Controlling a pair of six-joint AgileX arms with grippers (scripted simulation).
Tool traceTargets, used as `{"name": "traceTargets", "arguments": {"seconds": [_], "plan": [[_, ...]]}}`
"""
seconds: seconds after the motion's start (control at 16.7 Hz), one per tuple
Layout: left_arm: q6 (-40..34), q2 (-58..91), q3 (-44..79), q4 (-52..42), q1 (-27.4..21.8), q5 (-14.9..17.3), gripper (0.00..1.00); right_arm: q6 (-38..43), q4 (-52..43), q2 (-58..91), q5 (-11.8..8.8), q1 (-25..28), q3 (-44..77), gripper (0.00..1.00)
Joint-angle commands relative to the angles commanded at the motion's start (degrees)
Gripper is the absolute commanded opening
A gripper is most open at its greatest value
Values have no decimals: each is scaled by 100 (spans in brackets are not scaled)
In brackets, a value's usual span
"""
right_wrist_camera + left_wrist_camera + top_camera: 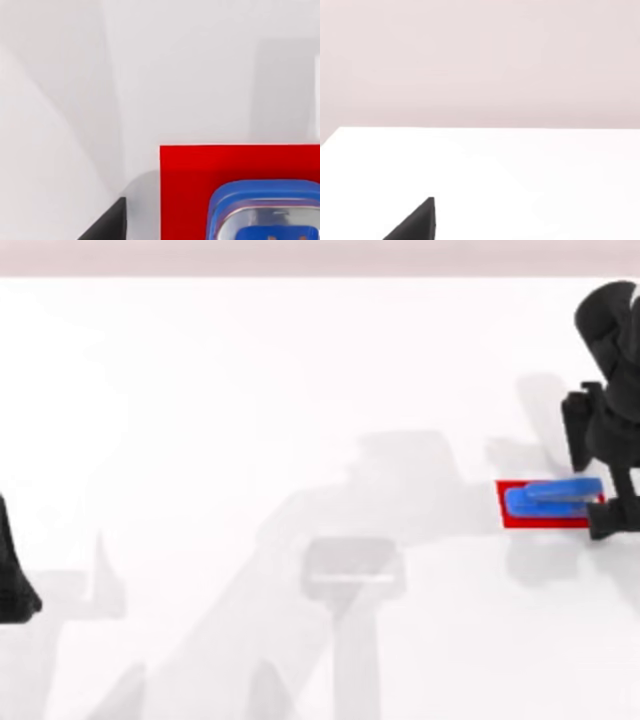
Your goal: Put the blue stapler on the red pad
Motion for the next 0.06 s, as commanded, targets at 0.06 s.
{"name": "traceTargets", "arguments": {"seconds": [0.06], "plan": [[0, 0, 0, 0, 0, 0, 100, 0, 0, 0, 0, 0, 0, 100]]}}
